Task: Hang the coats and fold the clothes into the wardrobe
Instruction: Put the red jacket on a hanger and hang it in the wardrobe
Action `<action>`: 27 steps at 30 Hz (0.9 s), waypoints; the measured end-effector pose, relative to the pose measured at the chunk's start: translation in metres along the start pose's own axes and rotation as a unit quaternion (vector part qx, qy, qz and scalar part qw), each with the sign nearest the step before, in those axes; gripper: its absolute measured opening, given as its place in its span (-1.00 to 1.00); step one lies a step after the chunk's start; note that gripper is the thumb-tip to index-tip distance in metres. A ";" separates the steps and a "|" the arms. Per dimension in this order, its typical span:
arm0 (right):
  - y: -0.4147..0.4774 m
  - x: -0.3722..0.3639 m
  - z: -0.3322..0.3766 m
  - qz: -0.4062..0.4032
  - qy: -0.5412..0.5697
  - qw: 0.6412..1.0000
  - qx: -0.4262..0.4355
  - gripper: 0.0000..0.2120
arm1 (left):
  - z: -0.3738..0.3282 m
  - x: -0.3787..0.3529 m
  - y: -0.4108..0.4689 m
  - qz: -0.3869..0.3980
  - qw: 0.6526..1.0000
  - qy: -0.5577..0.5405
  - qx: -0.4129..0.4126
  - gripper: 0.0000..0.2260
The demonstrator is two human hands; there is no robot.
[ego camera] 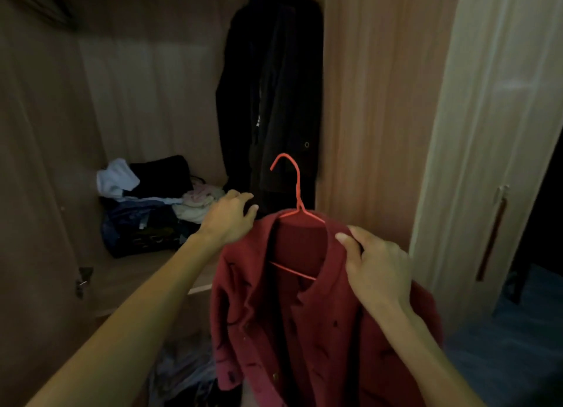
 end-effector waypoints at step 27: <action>0.330 -0.113 0.250 -0.139 -0.017 0.979 0.145 -0.69 | 0.173 0.238 0.193 -0.314 0.923 -0.216 0.045 -0.78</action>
Point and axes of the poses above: each hand's wrist, its own y-axis towards the middle knuckle, its own x-axis out of the back of the hand, z = x × y, the point moved 10 cm from there along y, towards the middle knuckle, and after that the axes turned 4 degrees about z, right-handed, at the moved point
